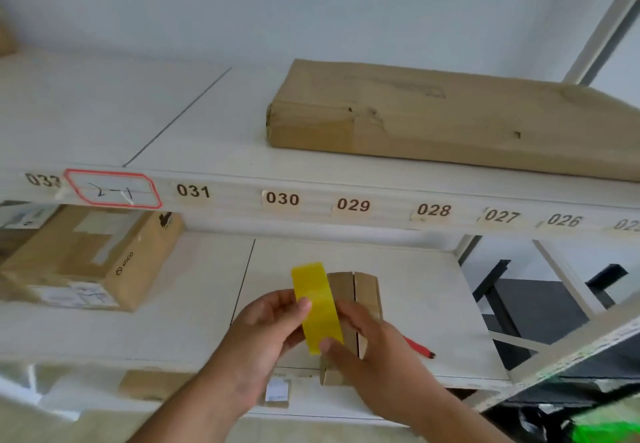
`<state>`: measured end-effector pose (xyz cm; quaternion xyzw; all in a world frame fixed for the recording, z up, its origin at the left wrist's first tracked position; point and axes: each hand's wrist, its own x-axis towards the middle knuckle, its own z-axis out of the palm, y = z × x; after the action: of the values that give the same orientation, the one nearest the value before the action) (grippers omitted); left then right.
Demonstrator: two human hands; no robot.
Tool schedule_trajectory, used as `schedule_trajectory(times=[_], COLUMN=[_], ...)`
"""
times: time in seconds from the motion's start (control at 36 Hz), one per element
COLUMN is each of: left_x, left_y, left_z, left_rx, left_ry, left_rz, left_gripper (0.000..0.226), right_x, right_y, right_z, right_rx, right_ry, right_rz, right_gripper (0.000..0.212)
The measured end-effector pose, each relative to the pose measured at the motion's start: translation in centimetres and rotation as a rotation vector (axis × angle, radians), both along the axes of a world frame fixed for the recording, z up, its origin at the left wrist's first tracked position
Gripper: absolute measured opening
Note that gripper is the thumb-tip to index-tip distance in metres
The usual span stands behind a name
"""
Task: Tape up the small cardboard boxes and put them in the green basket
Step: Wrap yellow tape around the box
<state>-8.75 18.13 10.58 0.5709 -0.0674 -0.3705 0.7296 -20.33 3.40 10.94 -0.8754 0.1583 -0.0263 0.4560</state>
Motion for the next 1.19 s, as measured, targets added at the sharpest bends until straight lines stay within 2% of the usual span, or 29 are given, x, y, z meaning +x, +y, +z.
schedule_trajectory(times=[0.08, 0.14, 0.17, 0.22, 0.28, 0.36, 0.5, 0.58, 0.78, 0.92, 1.0, 1.14, 1.19], left_x=[-1.3, -1.4, -1.2, -0.5, 0.0, -0.6, -2.7, -3.3, -2.5, -2.0, -2.0, -2.5, -2.6], left_y=[-0.3, -0.6, -0.5, -0.3, -0.4, -1.1, -1.5, -1.6, -1.4, -0.9, -0.7, -0.3, -0.5], left_z=[1.3, 1.4, 1.1, 0.6, -0.2, -1.5, -3.3, -4.7, -4.3, -4.3, -4.3, -3.8, -2.8], left_rx=[-0.029, 0.054, 0.151, 0.351, 0.427, 0.461, 0.474, 0.442, 0.467, 0.475, 0.519, 0.550, 0.518], left_ry=[-0.047, -0.171, -0.321, -0.767, -1.132, -1.329, -1.382, -1.361, -0.788, -0.647, -0.784, -1.273, -1.366], left_rz=[-0.053, -0.058, -0.043, -0.037, -0.132, -0.244, -0.095, -0.079, -0.236, -0.311, -0.300, -0.263, -0.239], left_gripper=[0.033, 0.041, 0.047, 0.055, 0.057, 0.047, 0.036, 0.033, 0.027, 0.010, 0.012, 0.017, 0.013], right_x=[-0.1, -0.3, -0.4, -0.6, -0.8, -1.1, -1.7, -2.1, -3.4, -3.7, -3.5, -2.9, -2.5], right_y=[0.0, -0.2, -0.3, -0.4, -0.2, -0.1, -0.3, -0.4, -0.7, -0.8, -0.8, -0.5, -0.7], right_z=[0.6, 0.7, 0.6, 0.3, 0.0, -0.4, -1.2, -2.2, -3.4, -3.5, -3.3, -3.3, -3.5], right_rx=[0.022, 0.047, 0.053, 0.040, 0.010, -0.025, -0.092, -0.142, -0.189, -0.241, -0.244, -0.176, -0.100], right_ry=[-0.017, -0.035, -0.047, -0.062, -0.045, -0.010, 0.071, 0.102, 0.174, 0.188, 0.224, 0.231, 0.219], right_rz=[-0.015, -0.037, -0.053, -0.090, -0.102, -0.116, -0.146, -0.130, -0.045, 0.032, 0.048, 0.001, -0.052], right_gripper=[0.029, 0.023, 0.022, 0.022, 0.020, 0.021, 0.020, 0.021, 0.023, 0.021, 0.020, 0.028, 0.030])
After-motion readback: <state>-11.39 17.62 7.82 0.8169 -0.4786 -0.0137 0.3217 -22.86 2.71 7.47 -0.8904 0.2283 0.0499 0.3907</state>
